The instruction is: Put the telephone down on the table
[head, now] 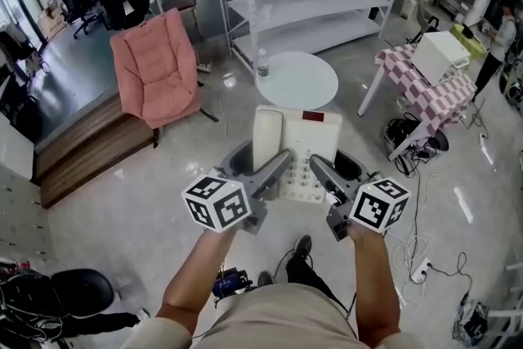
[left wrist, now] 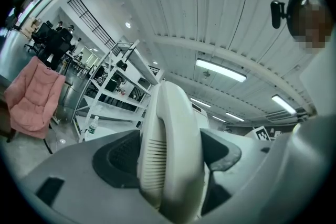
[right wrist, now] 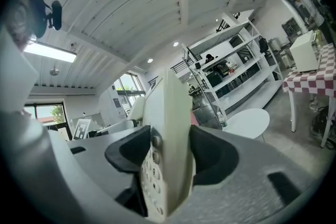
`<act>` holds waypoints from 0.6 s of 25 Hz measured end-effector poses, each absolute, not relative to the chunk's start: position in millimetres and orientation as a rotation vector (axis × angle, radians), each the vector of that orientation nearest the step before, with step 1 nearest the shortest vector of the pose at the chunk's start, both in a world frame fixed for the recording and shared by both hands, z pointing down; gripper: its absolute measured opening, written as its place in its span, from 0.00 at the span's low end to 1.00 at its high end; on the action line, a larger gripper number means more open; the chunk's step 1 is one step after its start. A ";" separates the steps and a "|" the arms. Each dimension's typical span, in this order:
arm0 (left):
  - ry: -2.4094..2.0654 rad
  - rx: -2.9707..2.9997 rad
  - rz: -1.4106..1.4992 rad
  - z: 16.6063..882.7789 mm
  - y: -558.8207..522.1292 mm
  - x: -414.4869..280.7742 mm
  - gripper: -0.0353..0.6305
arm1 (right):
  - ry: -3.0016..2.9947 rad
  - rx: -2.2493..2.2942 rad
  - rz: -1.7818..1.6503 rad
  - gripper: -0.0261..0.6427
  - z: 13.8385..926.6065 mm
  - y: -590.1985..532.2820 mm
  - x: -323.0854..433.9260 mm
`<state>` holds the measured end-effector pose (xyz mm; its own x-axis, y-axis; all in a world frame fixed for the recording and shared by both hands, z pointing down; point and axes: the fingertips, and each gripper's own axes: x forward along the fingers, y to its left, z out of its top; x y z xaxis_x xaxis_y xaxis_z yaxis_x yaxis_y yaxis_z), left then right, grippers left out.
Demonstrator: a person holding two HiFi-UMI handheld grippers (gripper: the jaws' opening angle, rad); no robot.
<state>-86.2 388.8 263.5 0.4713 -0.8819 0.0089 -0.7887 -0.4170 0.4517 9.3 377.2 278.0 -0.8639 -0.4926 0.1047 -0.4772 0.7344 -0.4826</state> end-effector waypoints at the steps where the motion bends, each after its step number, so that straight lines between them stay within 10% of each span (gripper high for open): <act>1: -1.407 2.328 -0.320 263.7 380.7 -85.4 0.57 | 2.897 -0.801 -0.796 0.37 278.6 368.6 10.2; 15: -1.471 2.275 -0.289 283.8 246.2 -55.6 0.57 | 2.901 -0.726 -0.867 0.37 300.9 230.2 39.3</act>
<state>-55.6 246.2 283.8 0.4204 -0.9060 0.0492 -0.8203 -0.3563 0.4474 39.3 230.2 300.9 -0.8909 -0.4422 0.1041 -0.4268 0.7364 -0.5250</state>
